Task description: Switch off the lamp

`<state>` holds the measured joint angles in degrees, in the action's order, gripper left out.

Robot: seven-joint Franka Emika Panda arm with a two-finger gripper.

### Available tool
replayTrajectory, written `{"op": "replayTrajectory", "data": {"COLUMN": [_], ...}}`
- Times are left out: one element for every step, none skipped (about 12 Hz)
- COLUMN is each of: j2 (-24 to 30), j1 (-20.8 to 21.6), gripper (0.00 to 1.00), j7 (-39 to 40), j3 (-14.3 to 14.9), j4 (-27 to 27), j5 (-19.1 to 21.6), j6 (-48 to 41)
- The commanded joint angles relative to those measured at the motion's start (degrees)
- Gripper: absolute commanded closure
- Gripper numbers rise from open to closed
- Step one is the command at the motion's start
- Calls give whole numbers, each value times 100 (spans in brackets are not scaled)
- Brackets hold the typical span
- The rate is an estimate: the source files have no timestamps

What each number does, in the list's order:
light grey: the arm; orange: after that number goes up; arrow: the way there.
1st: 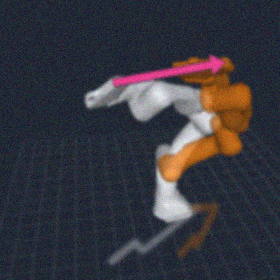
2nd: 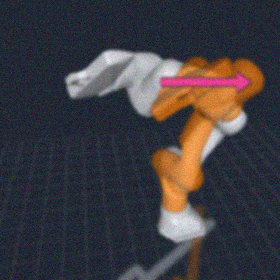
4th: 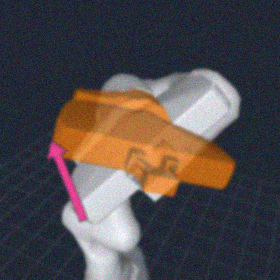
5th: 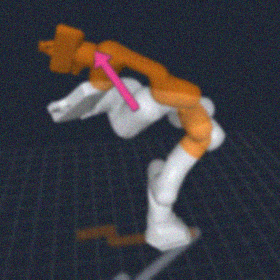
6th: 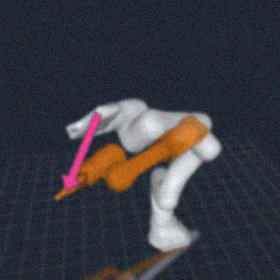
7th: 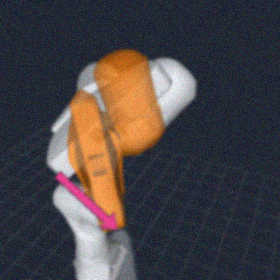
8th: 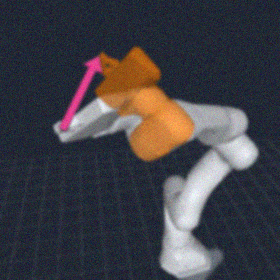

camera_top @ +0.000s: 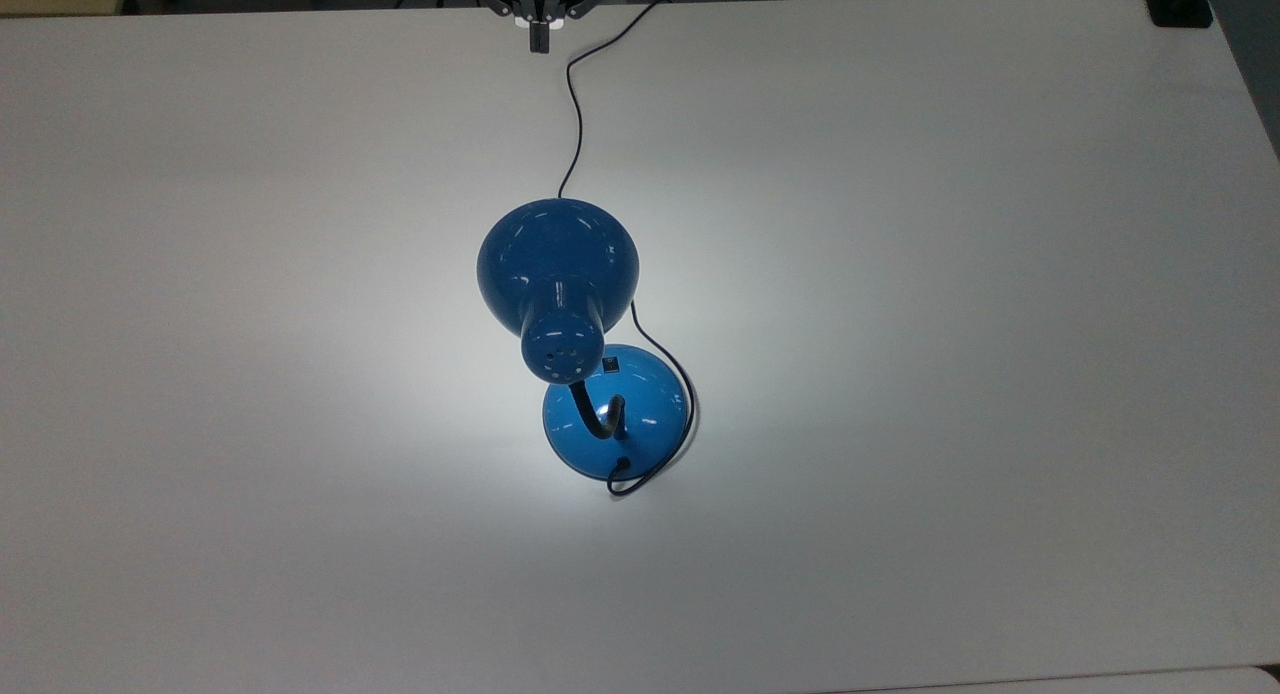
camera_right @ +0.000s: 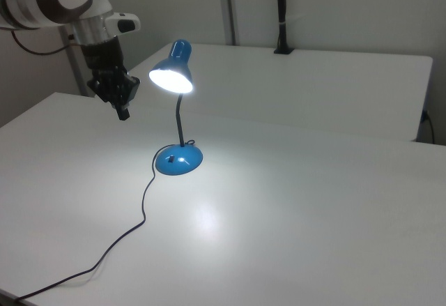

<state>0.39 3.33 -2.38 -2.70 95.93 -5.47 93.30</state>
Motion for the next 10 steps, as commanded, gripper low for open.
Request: {"op": "replayTrajectory", "data": {"j2": [-48, -57, -57, -57, -57, -57, -57, -57, -57, -57], "j1": [27, 27, 18, 18, 18, 18, 1, -8, -8, -8], "gripper": [100, 100, 100, 100, 100, 100, 100, 100, 100, 100], "j7": [106, 97, 97, 80, 62, 62, 62, 53, 53, 45], "j3": [15, 7, 7, 15, 15, 7, 15, 15, 24, 24], "j4": [-153, -171, -163, -154, -145, -136, -127, -75, 99, 240], "j5": [10, 19, 19, 28, 28, 28, 28, 45, 124, 142], "j6": [56, 65, 117, 161, 214, 284, 363, 529, 818, 1039]}}
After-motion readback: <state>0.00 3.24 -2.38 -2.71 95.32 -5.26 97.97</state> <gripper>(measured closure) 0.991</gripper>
